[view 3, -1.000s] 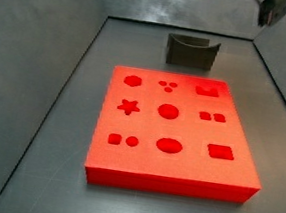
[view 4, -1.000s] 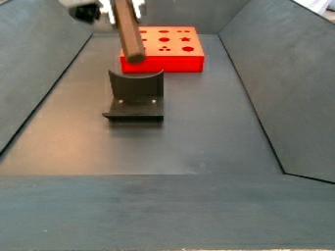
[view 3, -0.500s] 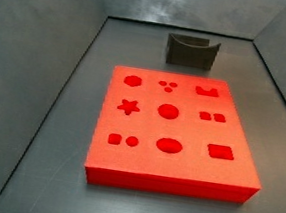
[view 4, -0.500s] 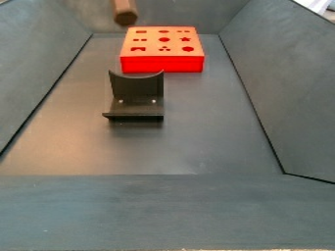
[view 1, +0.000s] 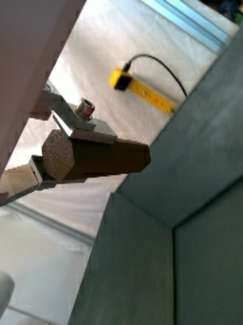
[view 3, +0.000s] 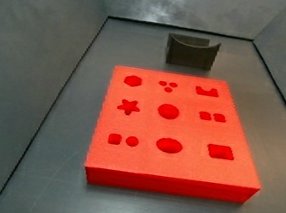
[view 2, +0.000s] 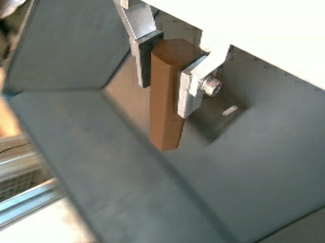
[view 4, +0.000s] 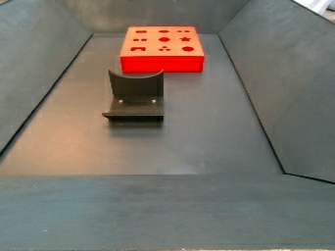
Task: Pick up the hexagon object. Move up. Place the hexagon object on the fixture. Regrasp the hexagon object. Move to above the board. Insert the hexagon object.
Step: Move to above the board.
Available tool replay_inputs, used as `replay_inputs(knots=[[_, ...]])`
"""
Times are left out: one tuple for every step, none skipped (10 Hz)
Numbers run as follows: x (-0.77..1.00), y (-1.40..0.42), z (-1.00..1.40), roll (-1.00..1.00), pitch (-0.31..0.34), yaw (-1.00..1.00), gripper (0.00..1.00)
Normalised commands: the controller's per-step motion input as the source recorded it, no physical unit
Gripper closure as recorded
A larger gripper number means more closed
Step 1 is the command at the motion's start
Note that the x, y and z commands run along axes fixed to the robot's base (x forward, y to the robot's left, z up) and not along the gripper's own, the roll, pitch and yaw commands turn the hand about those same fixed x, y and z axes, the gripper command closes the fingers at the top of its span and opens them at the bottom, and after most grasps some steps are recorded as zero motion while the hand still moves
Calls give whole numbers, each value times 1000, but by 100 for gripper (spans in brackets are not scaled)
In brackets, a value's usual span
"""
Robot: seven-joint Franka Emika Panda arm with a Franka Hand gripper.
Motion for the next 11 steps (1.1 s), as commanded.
replay_inputs(knots=[[-556, -1000, 137, -1000, -200, -113, 100], [-571, -1000, 139, -1000, -210, -133, 100], [-580, -1000, 143, -1000, -208, -146, 100], [-603, -1000, 142, -1000, -206, -164, 100], [-615, -1000, 143, -1000, -206, -172, 100], [-655, -1000, 147, -1000, -207, -184, 100], [-681, -1000, 146, -1000, -205, -190, 100], [-675, -923, 143, -1000, -212, -196, 100], [-496, -611, 92, -1000, -213, -196, 100], [-281, -262, 40, -944, -198, -177, 100], [-167, -100, 18, -733, -147, -123, 100]])
